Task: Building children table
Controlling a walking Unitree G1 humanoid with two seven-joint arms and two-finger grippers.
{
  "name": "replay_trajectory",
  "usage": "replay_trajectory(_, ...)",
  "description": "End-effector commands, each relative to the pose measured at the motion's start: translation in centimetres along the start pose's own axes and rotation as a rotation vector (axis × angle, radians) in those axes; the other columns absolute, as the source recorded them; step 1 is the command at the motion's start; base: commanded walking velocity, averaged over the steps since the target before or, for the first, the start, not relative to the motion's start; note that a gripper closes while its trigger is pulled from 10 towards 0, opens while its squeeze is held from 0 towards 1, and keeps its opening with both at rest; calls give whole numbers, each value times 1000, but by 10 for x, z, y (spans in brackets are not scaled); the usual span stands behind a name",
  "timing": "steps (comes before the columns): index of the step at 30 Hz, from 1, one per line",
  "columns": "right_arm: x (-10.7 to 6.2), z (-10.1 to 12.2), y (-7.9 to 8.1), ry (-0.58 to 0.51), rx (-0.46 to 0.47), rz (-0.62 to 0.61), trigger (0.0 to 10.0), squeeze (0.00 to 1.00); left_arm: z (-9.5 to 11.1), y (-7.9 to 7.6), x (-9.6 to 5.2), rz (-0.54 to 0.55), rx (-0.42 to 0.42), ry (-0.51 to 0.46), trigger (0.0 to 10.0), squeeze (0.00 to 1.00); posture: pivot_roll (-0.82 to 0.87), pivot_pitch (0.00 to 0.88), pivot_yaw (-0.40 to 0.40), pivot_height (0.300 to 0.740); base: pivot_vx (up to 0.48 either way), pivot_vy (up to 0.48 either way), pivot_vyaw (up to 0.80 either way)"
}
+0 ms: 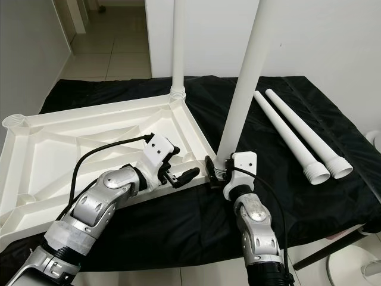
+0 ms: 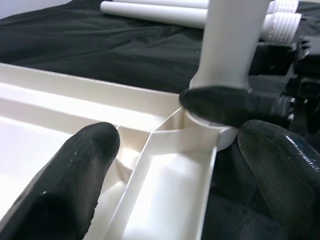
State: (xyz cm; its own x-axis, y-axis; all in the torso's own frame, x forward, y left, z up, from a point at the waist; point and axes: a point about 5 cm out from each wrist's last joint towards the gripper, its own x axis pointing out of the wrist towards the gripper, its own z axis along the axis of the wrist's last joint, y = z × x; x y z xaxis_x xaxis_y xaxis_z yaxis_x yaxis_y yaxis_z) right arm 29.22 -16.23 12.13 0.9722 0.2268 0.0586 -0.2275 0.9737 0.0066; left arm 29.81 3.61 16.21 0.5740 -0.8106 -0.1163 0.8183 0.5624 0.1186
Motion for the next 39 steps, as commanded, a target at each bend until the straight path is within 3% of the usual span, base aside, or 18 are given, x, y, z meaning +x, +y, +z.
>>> replay_trajectory(1,2,-1,3,-4,7,29,10000,0,-1,-1,0,-13,9,-4,10000,0,-70,0,6,740,0,0,0)
replay_trajectory(9,2,4,9,-48,-3,156,10000,0,-2,-2,-8,-28,54,-35,10000,0,-66,0,13,740,0,0,0)
replay_trajectory(19,12,13,-9,-56,-53,188,10000,0,-2,-11,-16,-154,38,-56,10000,0,-64,0,8,740,0,0,0)
replay_trajectory(31,20,14,-12,-51,-88,229,10000,0,2,-10,-17,-158,49,-66,10000,0,-71,0,13,740,0,0,0)
replay_trajectory(39,32,17,-14,-32,-146,318,10000,0,7,-9,-17,-169,62,-64,10000,0,-98,0,60,740,0,0,0)
